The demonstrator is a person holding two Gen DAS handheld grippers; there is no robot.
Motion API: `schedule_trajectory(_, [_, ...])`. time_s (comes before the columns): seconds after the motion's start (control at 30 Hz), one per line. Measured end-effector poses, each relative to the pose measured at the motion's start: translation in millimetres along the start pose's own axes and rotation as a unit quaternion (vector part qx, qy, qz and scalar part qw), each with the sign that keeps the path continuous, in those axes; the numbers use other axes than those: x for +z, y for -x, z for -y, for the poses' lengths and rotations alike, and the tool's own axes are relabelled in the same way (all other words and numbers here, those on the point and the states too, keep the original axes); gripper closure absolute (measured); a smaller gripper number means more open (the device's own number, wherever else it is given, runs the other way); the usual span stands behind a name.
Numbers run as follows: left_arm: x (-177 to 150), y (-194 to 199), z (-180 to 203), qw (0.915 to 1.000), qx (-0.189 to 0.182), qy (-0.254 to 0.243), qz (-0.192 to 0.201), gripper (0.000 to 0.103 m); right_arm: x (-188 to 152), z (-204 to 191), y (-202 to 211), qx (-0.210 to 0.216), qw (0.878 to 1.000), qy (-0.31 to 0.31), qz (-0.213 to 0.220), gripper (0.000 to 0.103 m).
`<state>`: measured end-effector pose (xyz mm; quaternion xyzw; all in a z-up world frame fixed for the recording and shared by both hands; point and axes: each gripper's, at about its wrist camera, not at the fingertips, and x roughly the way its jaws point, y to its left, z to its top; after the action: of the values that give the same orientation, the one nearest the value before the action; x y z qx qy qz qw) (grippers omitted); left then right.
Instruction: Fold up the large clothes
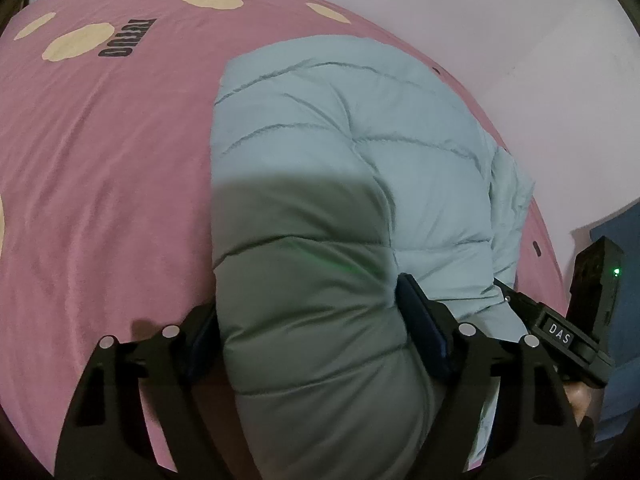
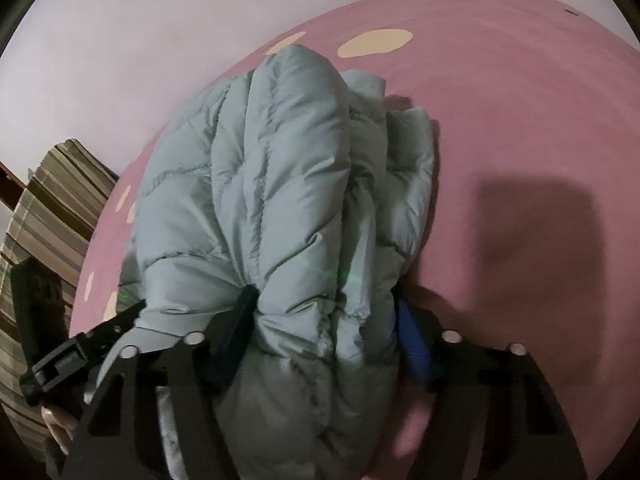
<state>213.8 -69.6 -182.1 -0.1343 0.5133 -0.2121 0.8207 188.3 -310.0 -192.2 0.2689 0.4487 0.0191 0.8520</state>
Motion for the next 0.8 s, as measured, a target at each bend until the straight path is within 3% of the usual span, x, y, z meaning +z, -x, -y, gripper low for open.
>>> schedule_trajectory(0.07, [0.0, 0.6, 0.6, 1.0, -0.004, -0.003, 0.0, 0.029, -0.5, -1.2, 0.0, 0.001, 1.0, 0.002, 0.001, 0.047])
schedule_trajectory(0.13, [0.7, 1.2, 0.6, 1.0, -0.004, -0.007, 0.0, 0.033, -1.4, -1.6, -1.4, 0.026, 1.0, -0.003, -0.003, 0.061])
schedule_trajectory(0.3, [-0.3, 9.6, 3.0, 0.9998, -0.011, -0.015, 0.004, 0.046, -1.8, -6.7, -2.8, 0.052, 0.999, -0.003, -0.002, 0.073])
schedule_trajectory(0.53, [4.6, 32.2, 4.7, 0.9994, -0.012, -0.019, 0.025, 0.051, 4.1, -26.0, -2.0, 0.085, 0.996, 0.016, 0.01, 0.079])
schedule_trajectory(0.8, [27.7, 63.2, -29.4, 0.9981, 0.007, 0.005, 0.061, 0.052, 29.3, -78.8, -28.2, 0.12, 0.991, 0.061, 0.008, 0.08])
